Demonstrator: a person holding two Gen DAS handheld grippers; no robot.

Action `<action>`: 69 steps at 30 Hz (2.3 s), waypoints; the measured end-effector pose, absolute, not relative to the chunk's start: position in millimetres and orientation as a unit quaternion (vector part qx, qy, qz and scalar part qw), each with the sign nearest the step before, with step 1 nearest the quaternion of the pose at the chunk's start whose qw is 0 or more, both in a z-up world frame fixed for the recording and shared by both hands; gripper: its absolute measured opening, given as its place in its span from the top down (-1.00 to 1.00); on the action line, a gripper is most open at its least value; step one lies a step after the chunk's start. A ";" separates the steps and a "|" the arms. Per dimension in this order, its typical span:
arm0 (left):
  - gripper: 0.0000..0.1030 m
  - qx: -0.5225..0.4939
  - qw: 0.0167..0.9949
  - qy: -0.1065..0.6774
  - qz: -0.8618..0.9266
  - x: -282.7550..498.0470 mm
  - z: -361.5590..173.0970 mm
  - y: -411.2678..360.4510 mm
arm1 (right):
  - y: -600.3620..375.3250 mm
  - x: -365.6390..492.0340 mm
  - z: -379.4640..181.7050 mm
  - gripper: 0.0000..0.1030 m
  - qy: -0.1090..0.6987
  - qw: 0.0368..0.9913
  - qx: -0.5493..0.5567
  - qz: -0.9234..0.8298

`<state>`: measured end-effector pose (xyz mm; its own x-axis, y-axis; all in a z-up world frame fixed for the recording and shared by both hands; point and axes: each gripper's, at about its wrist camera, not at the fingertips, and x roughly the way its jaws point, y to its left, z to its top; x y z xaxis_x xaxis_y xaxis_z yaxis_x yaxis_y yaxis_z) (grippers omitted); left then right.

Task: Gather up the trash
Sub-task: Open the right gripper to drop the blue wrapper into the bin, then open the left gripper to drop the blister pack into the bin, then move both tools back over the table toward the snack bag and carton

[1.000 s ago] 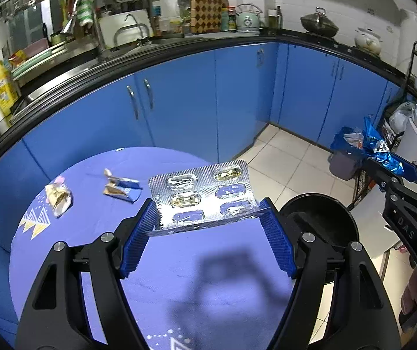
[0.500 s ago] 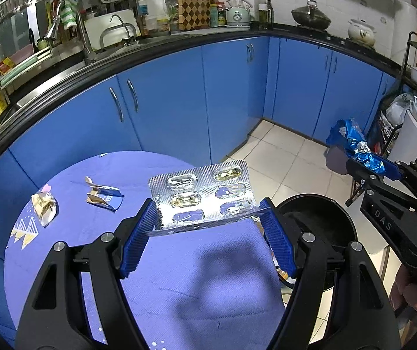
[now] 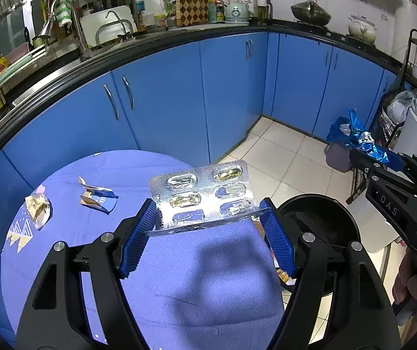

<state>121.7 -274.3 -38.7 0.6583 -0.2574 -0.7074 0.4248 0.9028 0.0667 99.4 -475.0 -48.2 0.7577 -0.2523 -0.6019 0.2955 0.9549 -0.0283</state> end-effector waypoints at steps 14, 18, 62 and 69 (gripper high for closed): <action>-0.41 0.119 0.900 0.371 -0.195 124.3 -42.5 -284.7 | -483.3 88.8 -45.0 -0.59 0.290 0.939 0.027 -0.184; -0.41 0.126 0.898 0.370 -0.203 122.5 -44.0 -292.6 | -491.1 82.9 -47.9 -0.59 0.292 0.936 0.028 -0.195; -0.93 0.151 0.874 0.376 -0.267 91.2 -43.0 -381.5 | -560.5 13.2 -45.0 -0.59 0.281 0.923 0.097 -0.243; -0.93 0.135 0.886 0.366 -0.249 92.9 -33.3 -342.5 | -519.1 27.1 -33.2 -0.59 0.278 0.933 0.073 -0.217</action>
<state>92.9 -342.5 -33.3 0.6073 -0.3431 -0.7166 0.5403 0.8396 0.0559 27.1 -519.1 -33.2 0.7511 -0.3650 -0.5501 0.4465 0.8946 0.0161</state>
